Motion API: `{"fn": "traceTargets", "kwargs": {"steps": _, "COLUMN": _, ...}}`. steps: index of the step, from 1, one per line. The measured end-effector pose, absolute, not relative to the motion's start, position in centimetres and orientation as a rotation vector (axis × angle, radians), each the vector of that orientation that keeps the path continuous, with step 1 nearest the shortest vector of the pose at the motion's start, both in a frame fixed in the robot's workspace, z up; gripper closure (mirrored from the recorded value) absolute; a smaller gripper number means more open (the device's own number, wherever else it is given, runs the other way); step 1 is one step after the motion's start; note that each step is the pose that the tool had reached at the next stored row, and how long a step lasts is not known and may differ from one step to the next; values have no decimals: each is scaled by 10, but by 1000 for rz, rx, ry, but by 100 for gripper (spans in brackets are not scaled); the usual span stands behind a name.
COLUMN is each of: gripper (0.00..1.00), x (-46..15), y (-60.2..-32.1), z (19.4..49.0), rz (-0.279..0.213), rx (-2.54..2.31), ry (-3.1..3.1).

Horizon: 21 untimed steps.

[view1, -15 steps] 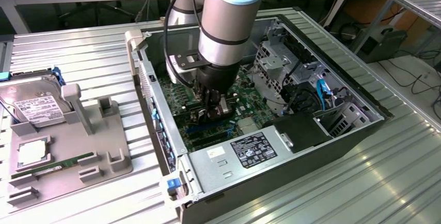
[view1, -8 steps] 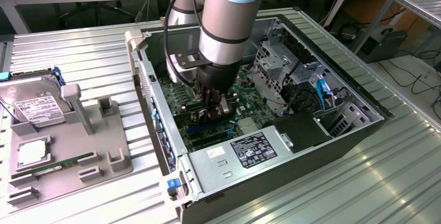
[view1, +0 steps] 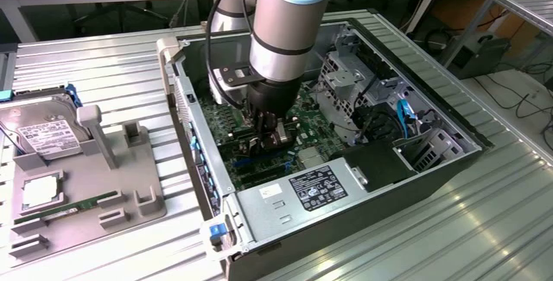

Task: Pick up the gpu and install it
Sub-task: 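Insert the gpu into the slot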

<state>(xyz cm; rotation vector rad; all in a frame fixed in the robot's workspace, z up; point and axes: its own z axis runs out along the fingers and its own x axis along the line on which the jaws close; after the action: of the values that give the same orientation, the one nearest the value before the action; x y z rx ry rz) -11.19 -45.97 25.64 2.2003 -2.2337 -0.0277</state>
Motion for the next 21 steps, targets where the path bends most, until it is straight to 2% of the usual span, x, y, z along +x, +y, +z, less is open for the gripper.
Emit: {"fn": "traceTargets", "kwargs": {"steps": 21, "gripper": 74, "x": -112, "y": -459, "z": 250, "rz": -29, "rx": 2202, "ry": -2236}}
